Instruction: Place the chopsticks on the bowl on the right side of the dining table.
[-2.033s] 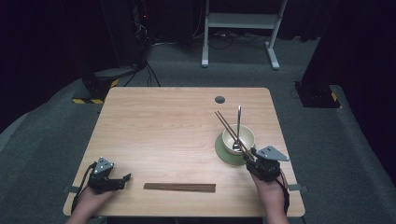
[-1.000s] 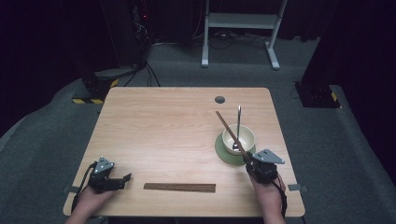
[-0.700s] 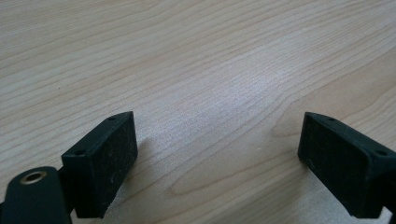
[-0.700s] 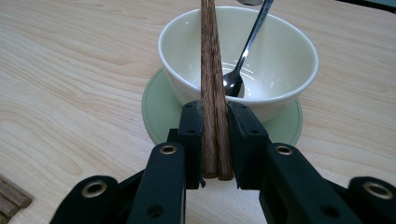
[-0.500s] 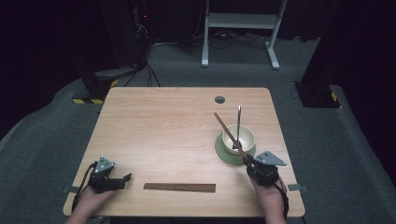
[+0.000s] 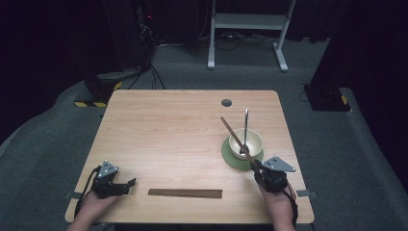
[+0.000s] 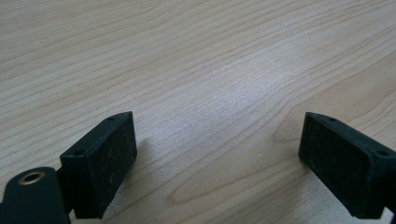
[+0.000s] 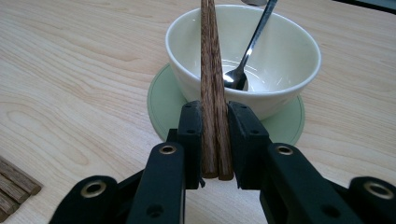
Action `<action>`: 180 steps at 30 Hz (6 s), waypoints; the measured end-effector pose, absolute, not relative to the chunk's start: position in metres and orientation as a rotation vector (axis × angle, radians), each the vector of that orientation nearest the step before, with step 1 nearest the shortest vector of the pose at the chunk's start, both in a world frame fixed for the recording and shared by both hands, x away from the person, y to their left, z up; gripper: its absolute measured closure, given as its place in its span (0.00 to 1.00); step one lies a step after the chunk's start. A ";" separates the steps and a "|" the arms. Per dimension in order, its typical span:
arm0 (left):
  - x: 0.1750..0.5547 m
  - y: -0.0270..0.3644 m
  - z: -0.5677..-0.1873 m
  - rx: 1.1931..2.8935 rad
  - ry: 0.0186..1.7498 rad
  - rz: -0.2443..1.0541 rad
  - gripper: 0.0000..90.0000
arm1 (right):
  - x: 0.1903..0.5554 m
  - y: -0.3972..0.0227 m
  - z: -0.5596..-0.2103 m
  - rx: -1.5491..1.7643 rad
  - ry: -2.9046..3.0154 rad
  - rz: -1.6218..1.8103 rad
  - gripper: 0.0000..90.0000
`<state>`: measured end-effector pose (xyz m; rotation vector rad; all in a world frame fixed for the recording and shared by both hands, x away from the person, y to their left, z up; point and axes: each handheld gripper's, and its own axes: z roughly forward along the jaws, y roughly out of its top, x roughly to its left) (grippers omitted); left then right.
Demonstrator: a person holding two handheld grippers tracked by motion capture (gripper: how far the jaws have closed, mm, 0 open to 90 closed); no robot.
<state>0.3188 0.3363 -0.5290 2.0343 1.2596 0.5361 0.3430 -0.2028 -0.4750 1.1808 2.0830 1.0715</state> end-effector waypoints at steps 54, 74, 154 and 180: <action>0.419 0.234 -0.477 2.015 1.129 0.573 0.20 | 0.353 -0.235 -0.475 1.327 1.928 1.013 0.58; 0.464 0.113 -0.482 2.004 0.995 0.488 0.24 | 0.365 -0.246 -0.470 1.318 1.958 1.006 0.58; 0.444 0.063 -0.483 1.926 0.938 0.439 0.34 | 0.414 -0.257 -0.476 1.369 1.924 0.960 0.54; 0.431 0.087 -0.487 1.860 1.095 0.512 0.81 | 0.402 -0.260 -0.480 1.403 1.846 0.950 0.73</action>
